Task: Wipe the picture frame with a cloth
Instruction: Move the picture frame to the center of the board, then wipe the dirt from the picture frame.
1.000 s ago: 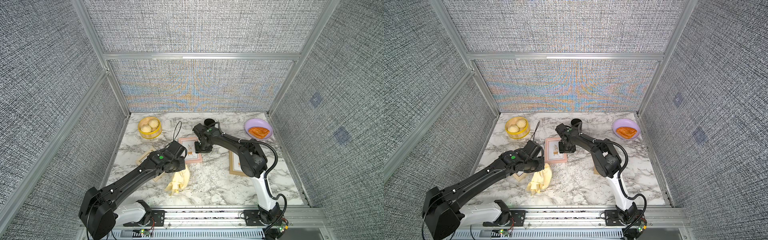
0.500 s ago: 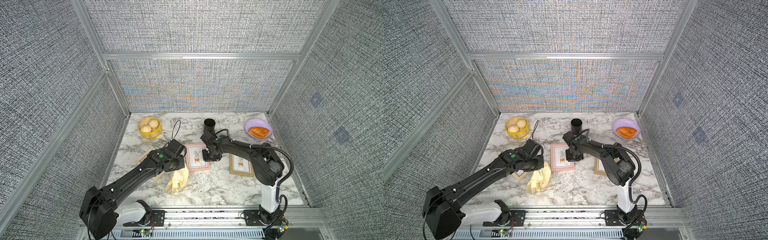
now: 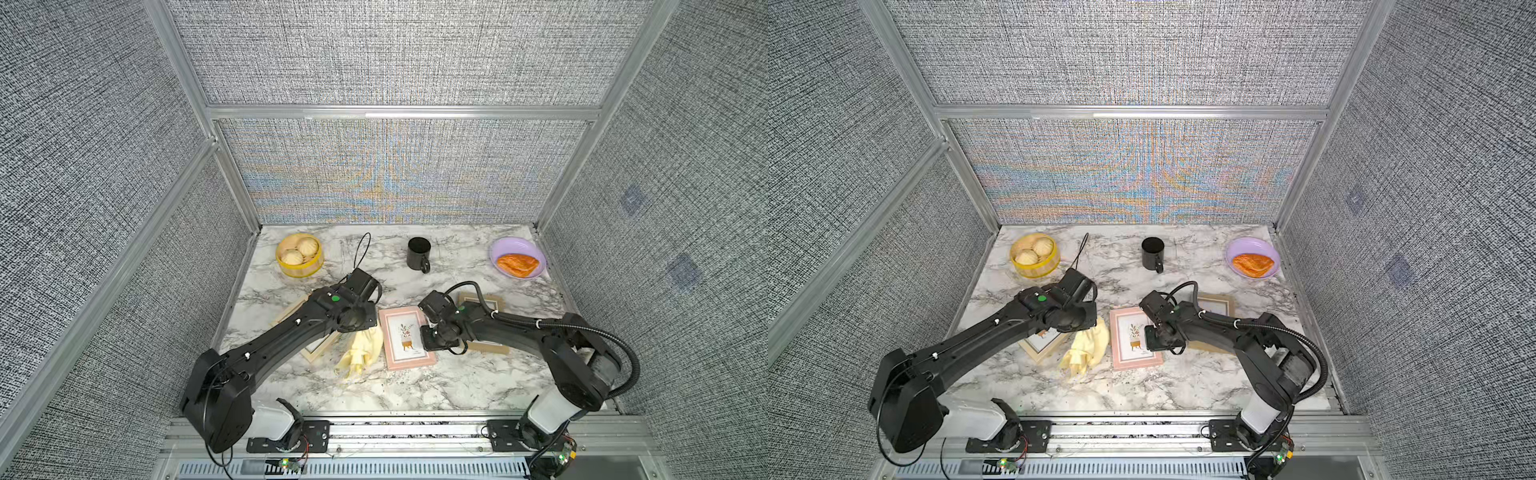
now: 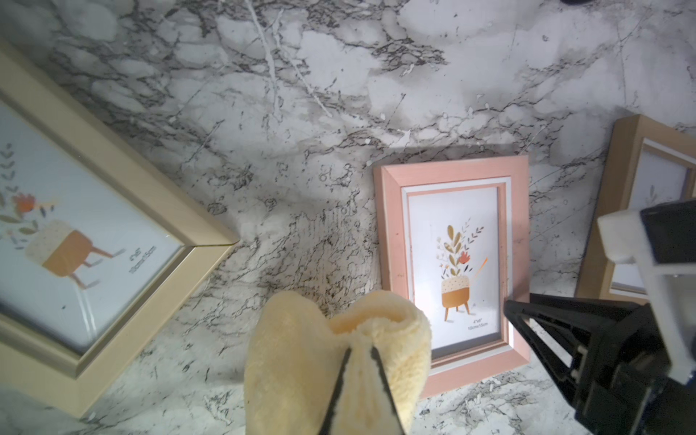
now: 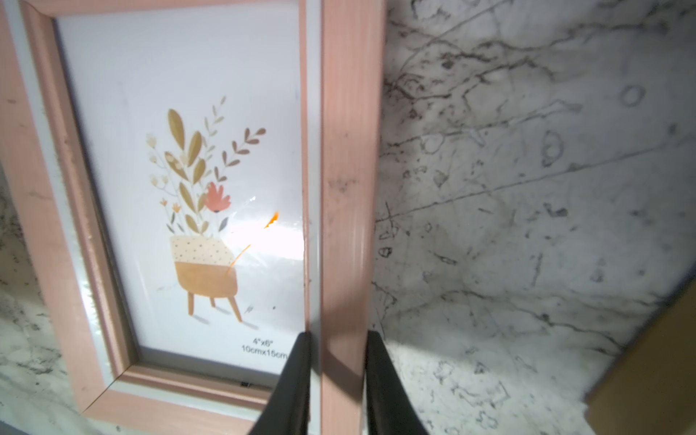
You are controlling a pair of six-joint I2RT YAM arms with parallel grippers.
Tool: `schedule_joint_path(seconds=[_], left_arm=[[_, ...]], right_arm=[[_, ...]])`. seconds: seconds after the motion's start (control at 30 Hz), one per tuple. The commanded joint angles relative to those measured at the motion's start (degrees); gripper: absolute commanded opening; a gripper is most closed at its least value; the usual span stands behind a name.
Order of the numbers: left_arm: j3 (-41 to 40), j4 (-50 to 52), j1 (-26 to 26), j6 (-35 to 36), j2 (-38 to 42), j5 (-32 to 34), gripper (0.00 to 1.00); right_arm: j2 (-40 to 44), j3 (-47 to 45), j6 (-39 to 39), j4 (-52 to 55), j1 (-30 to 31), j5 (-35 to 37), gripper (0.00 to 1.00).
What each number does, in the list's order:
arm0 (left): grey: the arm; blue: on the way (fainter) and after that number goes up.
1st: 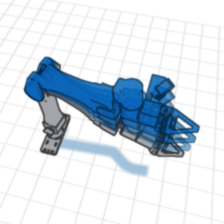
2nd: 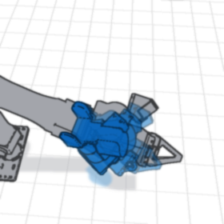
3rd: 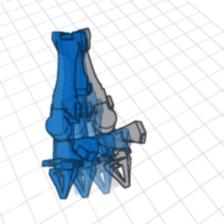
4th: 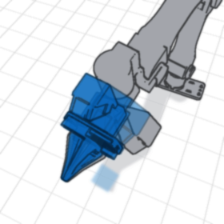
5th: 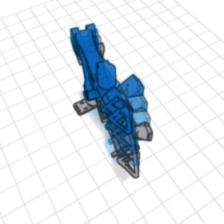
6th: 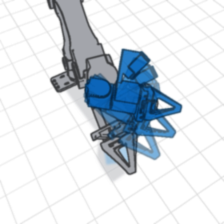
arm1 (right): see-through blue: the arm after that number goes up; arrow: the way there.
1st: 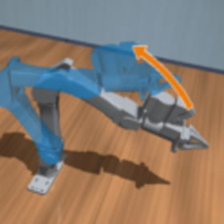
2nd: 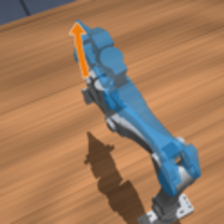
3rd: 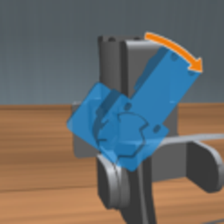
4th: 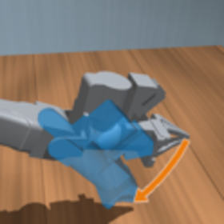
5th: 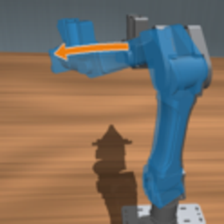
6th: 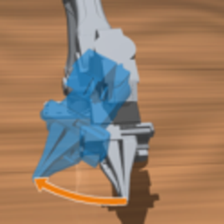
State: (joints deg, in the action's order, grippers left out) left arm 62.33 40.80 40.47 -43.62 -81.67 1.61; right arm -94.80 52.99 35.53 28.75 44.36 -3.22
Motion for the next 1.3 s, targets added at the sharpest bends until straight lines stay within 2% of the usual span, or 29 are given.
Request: schedule_joint_path(seconds=[0.0,0.07,0.17,0.3,0.43,0.5,0.6,0.8,1.1,1.27], left_arm=[[4.0,-3.2,-0.1,3.8,-4.2,-2.9,0.0],[7.8,-4.0,0.0,6.4,-8.1,-4.9,0.0],[13.6,-3.8,0.0,8.7,-13.6,-6.2,0.0],[20.9,-2.4,0.0,10.7,-20.5,-8.5,0.0],[24.7,-1.9,0.0,10.3,-22.4,-9.9,0.0],[25.5,-2.1,0.0,10.4,-22.6,-10.4,0.0],[27.3,-2.5,0.0,11.6,-24.3,-13.0,0.0],[33.1,-1.3,0.6,12.3,-29.5,-14.8,0.0],[40.3,2.4,1.9,13.8,-37.8,-13.2,0.0],[39.7,3.3,3.0,14.2,-40.1,-10.3,0.0]], right_arm=[[0.3,-0.3,1.0,13.9,0.6,-4.7,0.37],[1.1,1.6,0.6,14.0,0.2,-4.2,0.46],[1.5,3.5,0.6,12.8,-0.8,-3.9,0.54],[0.9,5.8,1.1,9.5,-2.2,-4.6,0.57],[-0.8,6.9,1.7,8.1,-2.9,-3.9,0.57],[-1.0,6.2,2.4,6.7,-3.4,-3.5,0.55],[-1.1,5.0,3.4,4.4,-4.5,-4.5,0.45],[-3.5,4.4,0.8,2.7,-5.0,-6.2,0.33],[-5.5,4.7,-2.9,2.6,-5.8,-6.7,0.26],[-5.9,5.7,-2.8,3.8,-6.0,-6.2,0.23]])
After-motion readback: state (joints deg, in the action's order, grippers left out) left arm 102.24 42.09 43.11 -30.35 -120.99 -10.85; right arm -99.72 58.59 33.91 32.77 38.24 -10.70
